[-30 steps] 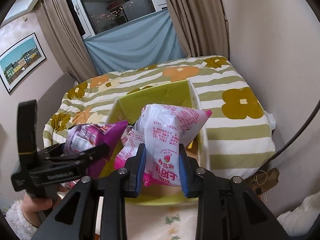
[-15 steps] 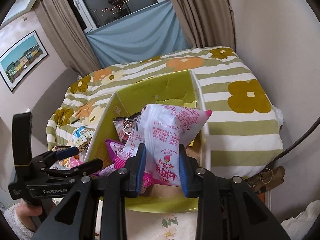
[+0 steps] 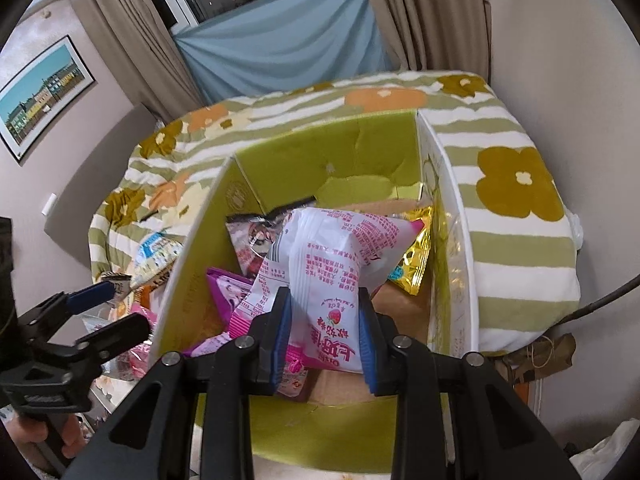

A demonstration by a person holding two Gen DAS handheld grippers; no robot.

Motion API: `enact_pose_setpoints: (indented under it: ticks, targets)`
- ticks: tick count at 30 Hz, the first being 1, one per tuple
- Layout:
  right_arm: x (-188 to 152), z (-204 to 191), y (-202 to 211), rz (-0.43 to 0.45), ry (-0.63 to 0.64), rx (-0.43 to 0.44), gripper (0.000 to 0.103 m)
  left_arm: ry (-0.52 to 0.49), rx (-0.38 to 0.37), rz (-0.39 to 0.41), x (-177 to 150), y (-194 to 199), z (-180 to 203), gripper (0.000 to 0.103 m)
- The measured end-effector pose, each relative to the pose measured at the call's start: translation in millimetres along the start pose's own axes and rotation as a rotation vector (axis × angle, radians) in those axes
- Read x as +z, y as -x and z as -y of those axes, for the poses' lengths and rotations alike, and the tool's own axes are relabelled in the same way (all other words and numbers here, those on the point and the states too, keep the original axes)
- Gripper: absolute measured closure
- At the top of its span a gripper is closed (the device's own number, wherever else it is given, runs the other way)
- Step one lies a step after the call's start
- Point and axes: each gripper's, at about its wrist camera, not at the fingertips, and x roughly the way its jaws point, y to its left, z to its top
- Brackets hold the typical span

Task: Organize snacks
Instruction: 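Carry both bags into the cardboard box and open both tools, then move both tools back over the remaining snack pile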

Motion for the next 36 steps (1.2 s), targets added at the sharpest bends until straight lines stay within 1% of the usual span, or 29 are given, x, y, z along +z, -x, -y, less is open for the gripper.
enact_pose_setpoints:
  ticks: [2,3,4,6,13,17,21,25,29,32,36]
  targets:
    - [-1,2,-3,-0.008,-0.004,-0.010,0.070,0.003,0.001,0.000,-1,-1,-1,0.006]
    - [-3,3,-3,-0.009,-0.008,-0.012,0.056,0.006,-0.001,0.001,-1,-2,-1,0.006]
    - [-5,4,-2,-0.005,-0.011,-0.015,0.032,0.009,-0.004,0.002,-2,-2,-2,0.006]
    - [-11,5,4,0.014,-0.006,-0.016,0.007,0.016,-0.010,0.000,-3,-4,-3,0.006]
    - [-23,4,19,0.038,0.026,-0.031,0.007,0.020,-0.029,-0.006,-4,-7,3,0.006]
    - [-24,4,26,0.042,0.039,-0.035,0.007,0.016,-0.029,0.011,-2,1,8,0.006]
    - [-23,1,42,0.079,0.048,-0.023,0.006,0.019,-0.020,0.040,-3,15,10,0.006]
    - [-19,-5,56,0.082,0.073,-0.002,0.006,0.025,0.009,0.066,-6,33,10,0.006]
    - [-21,-15,71,0.107,0.106,0.004,0.006,0.040,0.045,0.097,-15,57,3,0.006]
    - [-23,-25,81,0.133,0.121,0.035,0.006,0.059,0.067,0.117,-22,73,-7,0.006]
    - [-26,-44,91,0.163,0.146,0.052,0.006,0.095,0.091,0.142,-33,93,-29,0.006]
